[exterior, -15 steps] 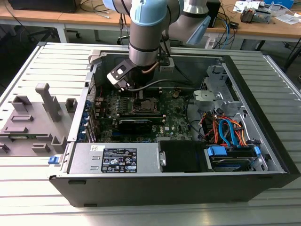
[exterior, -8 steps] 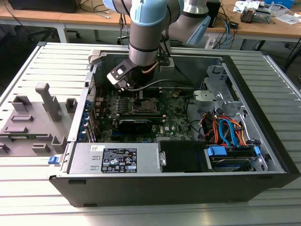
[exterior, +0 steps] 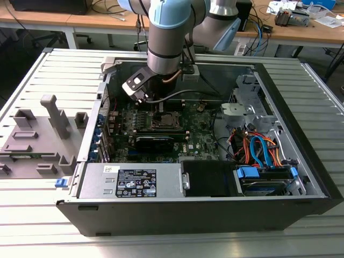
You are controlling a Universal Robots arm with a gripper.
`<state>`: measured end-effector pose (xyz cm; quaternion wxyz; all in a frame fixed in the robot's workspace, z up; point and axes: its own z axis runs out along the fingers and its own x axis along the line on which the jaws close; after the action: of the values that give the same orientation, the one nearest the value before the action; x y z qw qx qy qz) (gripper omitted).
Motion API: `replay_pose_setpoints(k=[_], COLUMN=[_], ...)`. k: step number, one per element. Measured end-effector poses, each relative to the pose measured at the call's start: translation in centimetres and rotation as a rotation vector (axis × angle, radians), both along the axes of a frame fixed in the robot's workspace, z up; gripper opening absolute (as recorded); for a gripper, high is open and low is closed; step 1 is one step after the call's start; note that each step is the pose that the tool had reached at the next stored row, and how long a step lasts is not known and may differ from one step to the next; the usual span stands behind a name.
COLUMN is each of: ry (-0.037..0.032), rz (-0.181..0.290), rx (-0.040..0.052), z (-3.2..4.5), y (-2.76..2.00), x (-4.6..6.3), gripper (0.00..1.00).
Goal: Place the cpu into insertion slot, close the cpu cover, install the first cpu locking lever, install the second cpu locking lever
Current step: 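Close the cpu cover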
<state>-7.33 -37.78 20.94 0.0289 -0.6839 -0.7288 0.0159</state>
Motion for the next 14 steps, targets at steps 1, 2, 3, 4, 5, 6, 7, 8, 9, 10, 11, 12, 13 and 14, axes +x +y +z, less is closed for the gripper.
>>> replay_pose_setpoints(k=[1,2,3,4,5,6,7,8,9,10,11,12,13,14], ry=[0.0001,0.0000,0.0000,0.0000,0.0000,0.0000,0.0000,0.0001,0.0000,0.0001,0.0001,0.0001,0.0001,0.0002], rz=[0.000,0.000,0.000,0.000,0.000,0.000,0.000,0.000,0.000,0.000,0.000,0.000,0.000,0.003], rx=[-0.0001,0.0000,0.0000,0.0000,0.0000,0.0001,0.0000,0.0000,0.0000,0.0000,0.0000,-0.0001,-0.0002,-0.0002], z=[0.01,0.03,0.06,0.07,0.08,0.09,0.09,0.09,0.09,0.09,0.09,0.09,0.09,0.07], y=[0.00,0.00,0.00,0.00,0.00,0.00,0.00,0.00,0.00,0.00,0.00,0.00,0.00,0.00], x=[0.00,0.00,0.00,0.00,0.00,0.00,0.00,0.00,0.00,0.00,0.00,0.00,0.12,0.45], gripper=[0.11,0.11,0.11,0.11,0.11,0.11,0.11,0.11,0.11,0.11,0.11,0.11,0.11,0.11])
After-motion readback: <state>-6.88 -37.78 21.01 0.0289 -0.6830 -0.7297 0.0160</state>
